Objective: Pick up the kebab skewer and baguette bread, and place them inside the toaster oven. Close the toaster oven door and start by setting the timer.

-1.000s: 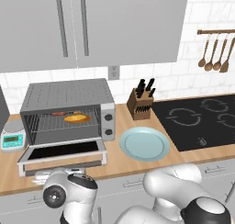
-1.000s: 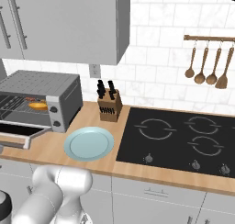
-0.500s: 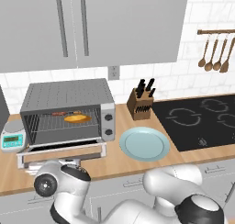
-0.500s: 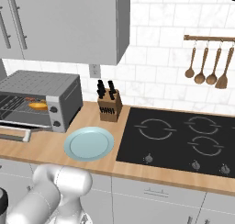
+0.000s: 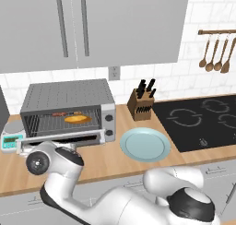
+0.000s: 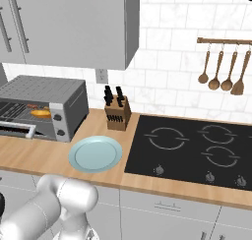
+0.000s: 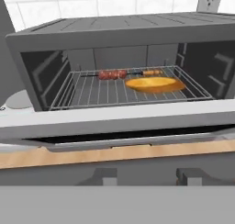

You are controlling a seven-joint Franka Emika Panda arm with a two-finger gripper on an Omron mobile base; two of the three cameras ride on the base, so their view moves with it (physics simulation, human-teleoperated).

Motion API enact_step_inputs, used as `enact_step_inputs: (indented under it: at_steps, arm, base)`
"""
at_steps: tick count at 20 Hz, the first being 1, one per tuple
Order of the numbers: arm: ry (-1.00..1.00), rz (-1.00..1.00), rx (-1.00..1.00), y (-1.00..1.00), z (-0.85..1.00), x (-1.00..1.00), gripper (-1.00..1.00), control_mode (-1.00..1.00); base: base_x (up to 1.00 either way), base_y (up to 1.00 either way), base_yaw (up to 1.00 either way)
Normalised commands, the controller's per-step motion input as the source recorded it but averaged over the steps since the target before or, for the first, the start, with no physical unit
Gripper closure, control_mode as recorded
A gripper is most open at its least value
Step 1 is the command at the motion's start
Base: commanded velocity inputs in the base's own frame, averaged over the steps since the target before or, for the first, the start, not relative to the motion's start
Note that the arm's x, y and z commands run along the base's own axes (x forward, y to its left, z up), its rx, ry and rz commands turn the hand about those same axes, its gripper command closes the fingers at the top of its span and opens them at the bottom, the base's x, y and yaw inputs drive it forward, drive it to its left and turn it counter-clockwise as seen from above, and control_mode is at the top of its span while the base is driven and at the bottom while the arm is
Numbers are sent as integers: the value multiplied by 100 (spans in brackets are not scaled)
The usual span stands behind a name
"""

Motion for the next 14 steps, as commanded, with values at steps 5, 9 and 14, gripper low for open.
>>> enact_step_inputs:
  at_steps: [5,9,14]
  arm:
    - [0,0,0,14,23,46,-100,-100]
    - [0,0,0,18,12,39,-100,-100]
    - [2,0,0,19,1,34,-100,-100]
  base:
    - [0,0,0]
    - [0,0,0]
    - [0,0,0]
